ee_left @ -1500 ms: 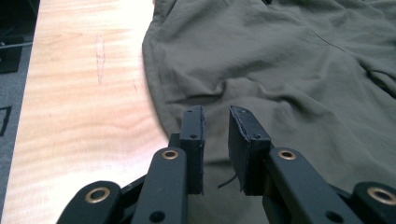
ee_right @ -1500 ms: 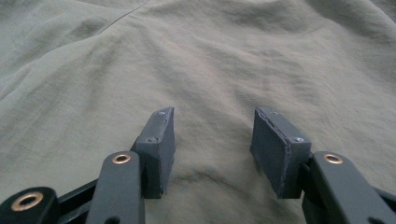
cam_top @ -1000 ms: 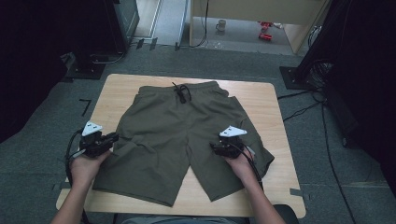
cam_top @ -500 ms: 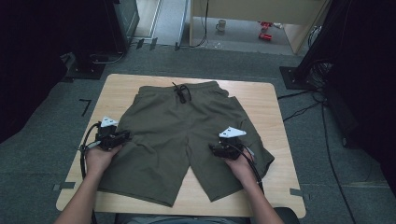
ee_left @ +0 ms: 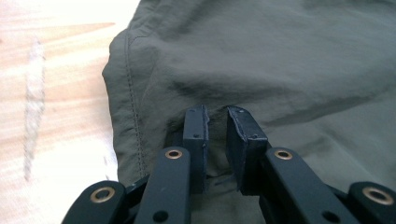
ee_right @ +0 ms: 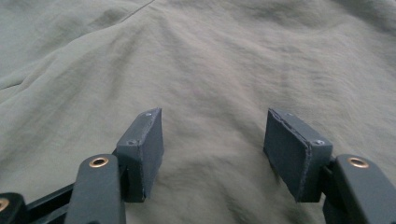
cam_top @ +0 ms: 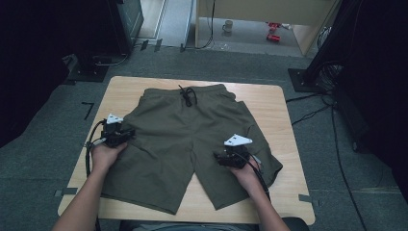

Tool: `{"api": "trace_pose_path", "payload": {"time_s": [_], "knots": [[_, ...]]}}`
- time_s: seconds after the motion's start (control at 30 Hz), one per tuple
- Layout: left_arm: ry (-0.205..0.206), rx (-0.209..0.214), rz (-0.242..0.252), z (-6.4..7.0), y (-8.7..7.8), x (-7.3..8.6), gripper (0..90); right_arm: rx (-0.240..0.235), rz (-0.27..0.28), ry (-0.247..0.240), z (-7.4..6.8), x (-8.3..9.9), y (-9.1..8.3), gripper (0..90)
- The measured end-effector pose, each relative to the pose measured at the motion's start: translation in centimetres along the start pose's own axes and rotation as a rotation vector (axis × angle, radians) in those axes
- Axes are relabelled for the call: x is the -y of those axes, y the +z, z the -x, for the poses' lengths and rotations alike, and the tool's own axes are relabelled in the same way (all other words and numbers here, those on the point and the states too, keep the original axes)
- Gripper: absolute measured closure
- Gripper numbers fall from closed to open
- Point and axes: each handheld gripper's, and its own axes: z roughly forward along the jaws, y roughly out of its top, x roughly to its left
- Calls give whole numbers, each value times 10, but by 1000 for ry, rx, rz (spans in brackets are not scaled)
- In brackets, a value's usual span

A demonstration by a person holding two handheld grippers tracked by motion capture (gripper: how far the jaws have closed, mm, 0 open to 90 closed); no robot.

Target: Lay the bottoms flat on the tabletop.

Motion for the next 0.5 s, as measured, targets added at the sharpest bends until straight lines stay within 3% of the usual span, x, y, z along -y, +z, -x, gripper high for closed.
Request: {"api": "trace_pose_path", "payload": {"time_s": [0.2, 0.33, 0.5], "knots": [[-6, -40, 5, -11, 7, -9, 785, 4, 0, 2, -10, 0, 1, 370], [-41, -47, 4, -17, 10, -13, 778, 6, 0, 5, -20, -2, 3, 363], [-5, -29, -43, -10, 3, -12, 717, -2, -2, -1, -19, -2, 2, 390]]}}
